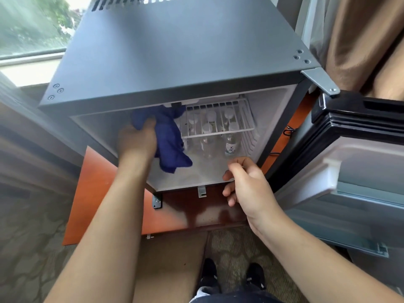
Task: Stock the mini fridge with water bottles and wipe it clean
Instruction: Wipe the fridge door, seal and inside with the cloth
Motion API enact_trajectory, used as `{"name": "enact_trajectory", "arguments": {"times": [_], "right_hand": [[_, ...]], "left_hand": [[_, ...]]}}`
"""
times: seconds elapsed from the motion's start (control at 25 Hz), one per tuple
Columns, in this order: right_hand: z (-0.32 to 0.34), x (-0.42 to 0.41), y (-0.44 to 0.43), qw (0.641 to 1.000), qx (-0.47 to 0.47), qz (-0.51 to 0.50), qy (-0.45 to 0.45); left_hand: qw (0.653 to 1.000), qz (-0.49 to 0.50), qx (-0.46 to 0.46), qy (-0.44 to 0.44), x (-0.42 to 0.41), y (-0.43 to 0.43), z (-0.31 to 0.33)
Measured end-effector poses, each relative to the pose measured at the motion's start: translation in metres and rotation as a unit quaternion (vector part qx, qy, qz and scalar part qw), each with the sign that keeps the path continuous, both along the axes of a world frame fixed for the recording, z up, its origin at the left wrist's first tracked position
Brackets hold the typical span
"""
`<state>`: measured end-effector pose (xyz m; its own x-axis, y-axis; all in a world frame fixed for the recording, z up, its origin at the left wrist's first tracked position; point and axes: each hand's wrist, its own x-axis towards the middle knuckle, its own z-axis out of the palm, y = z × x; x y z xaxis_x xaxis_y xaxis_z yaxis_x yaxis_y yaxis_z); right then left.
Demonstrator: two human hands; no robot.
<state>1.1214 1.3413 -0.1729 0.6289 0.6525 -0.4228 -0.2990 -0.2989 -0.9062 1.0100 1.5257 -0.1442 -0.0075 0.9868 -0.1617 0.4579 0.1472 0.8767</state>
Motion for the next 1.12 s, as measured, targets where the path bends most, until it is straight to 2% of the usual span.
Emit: {"name": "enact_trajectory", "arguments": {"times": [0.08,0.16,0.44,0.72,0.84,0.96,1.12], "right_hand": [[0.003,-0.002,0.007,1.000,0.006,0.004,0.004],[0.003,-0.001,0.012,1.000,0.009,0.003,0.003],[-0.005,0.010,-0.001,1.000,-0.005,-0.013,0.002],[0.000,0.014,-0.017,1.000,0.001,-0.028,0.000],[0.001,0.017,-0.020,1.000,0.002,-0.031,-0.001],[-0.001,0.018,-0.016,0.999,-0.001,-0.036,-0.009],[0.000,0.013,-0.002,0.999,-0.001,-0.005,-0.041]], "left_hand": [[0.995,-0.043,0.004,0.095,0.001,0.009,-0.009],[0.989,-0.069,-0.001,0.131,0.008,0.011,-0.015],[0.986,-0.124,0.013,0.115,0.060,-0.011,-0.013],[0.943,-0.306,0.047,0.119,0.133,-0.064,-0.016],[0.954,-0.283,0.035,0.089,0.127,-0.061,-0.018],[0.982,-0.188,-0.005,0.035,0.095,-0.049,-0.021],[0.995,-0.099,-0.024,-0.016,0.038,-0.050,-0.036]]}}
